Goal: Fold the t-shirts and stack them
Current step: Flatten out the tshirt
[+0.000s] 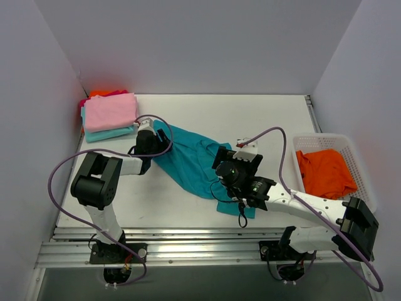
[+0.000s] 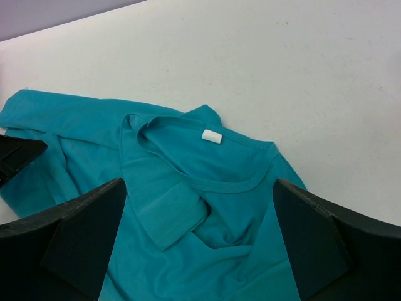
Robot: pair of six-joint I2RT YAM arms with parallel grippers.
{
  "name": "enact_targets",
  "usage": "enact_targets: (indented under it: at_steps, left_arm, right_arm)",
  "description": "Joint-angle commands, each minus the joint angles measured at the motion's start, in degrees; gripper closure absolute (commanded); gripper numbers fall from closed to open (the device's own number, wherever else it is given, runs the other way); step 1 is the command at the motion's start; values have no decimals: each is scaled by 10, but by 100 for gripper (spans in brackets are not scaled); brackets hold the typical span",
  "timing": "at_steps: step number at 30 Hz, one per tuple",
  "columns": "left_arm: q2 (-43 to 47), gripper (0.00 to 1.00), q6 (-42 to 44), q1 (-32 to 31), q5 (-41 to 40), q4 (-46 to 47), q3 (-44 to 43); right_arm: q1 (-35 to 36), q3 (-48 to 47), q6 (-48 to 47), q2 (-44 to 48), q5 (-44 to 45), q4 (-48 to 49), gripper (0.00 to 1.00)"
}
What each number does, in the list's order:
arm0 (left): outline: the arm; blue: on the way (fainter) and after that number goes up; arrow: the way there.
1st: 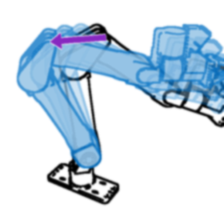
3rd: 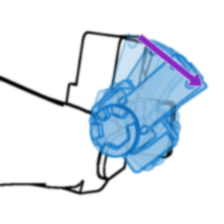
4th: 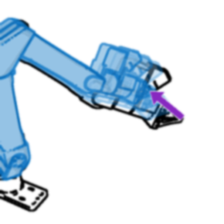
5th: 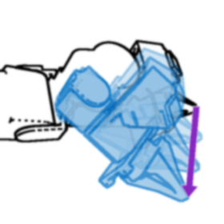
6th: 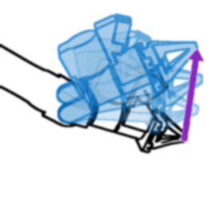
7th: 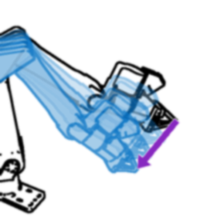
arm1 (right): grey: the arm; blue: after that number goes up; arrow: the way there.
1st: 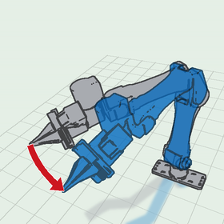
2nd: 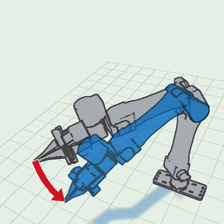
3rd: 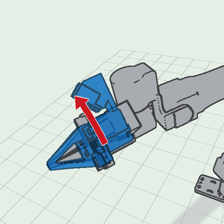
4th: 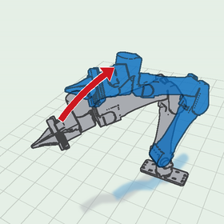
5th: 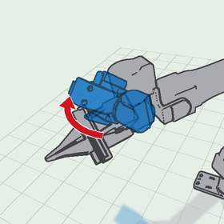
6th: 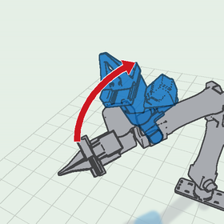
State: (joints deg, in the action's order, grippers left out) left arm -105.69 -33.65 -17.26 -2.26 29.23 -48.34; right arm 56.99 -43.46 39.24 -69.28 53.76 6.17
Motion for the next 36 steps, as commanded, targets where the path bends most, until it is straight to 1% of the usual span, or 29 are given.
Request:
enact_targets:
  at_steps: [1, 3, 6, 7, 11, 19, 29, 33, 34, 36]
  left_arm:
    - [-2, 29, -11, 3, 8, 42, -7]
    - [-1, 31, -12, 3, 7, 43, -6]
    - [-2, 36, -12, 2, 6, 45, -8]
    - [-3, 40, -13, 2, 6, 45, -9]
    - [-9, 47, -14, 2, 9, 45, -10]
    - [-12, 49, -13, 2, 8, 43, -9]
    - [-21, 60, -12, 3, 7, 46, -12]
    - [-36, 73, -13, 3, 13, 49, -18]
    - [-39, 84, -13, 3, 13, 48, -19]
    - [-44, 95, -16, 3, 9, 44, -25]
  right_arm:
    - [-5, -6, 12, -13, 27, -5, 0]
    - [-6, -7, 14, -17, 27, -7, 0]
    - [-7, -6, 15, -14, 28, -10, 0]
    - [-7, -5, 15, -14, 28, -9, 0]
    - [-9, -3, 15, -13, 25, -8, 0]
    - [-14, 0, 18, -11, 21, -9, 0]
    - [-17, 0, 17, -12, 17, -10, 0]
    - [-19, 2, 17, -8, 18, -7, 0]
    - [-19, 2, 16, -9, 17, -6, 0]
    - [-19, 0, 17, -13, 15, -7, 0]
